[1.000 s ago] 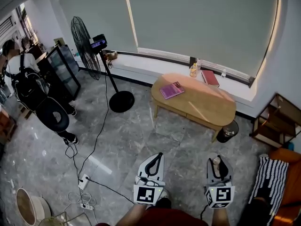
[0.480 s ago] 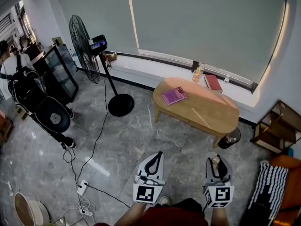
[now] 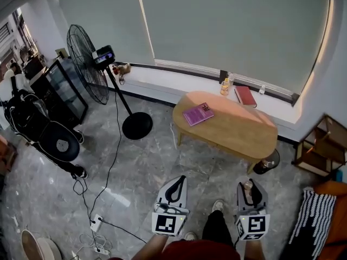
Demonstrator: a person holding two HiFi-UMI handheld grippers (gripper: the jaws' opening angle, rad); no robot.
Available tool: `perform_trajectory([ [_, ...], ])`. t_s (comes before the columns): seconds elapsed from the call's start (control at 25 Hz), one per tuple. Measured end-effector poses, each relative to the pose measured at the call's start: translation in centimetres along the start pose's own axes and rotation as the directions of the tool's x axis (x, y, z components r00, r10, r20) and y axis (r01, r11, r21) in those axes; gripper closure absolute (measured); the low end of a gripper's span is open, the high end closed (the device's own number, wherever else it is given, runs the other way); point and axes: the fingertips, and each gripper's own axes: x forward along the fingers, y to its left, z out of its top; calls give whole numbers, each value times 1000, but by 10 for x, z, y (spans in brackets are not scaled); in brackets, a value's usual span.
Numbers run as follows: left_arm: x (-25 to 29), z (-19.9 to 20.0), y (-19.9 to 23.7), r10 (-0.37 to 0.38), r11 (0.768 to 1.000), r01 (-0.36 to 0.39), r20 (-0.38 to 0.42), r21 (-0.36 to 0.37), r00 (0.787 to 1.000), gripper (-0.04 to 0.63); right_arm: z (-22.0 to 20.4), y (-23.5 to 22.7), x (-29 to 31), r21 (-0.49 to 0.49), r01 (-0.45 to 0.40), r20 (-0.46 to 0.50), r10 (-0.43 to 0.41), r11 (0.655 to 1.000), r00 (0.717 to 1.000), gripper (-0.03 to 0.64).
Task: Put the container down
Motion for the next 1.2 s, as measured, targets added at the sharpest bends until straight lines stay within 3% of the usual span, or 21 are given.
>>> perform_trajectory([
  [0.6,190,-11,-34,-3,1000,4,-25,26,1000,589,-3,-153,119,55,1,-8,0,998,1000,476],
  [0.88,254,-20,-56,-2,1000,3,-45,26,999,589,-5,-210,157,77,4,-11,-4,997,1000,476],
  [1.2,305,-35,-86,-52,997,55,-56,58,997,591,-14,-259,187,84,-10,-17,12,996,1000,476],
])
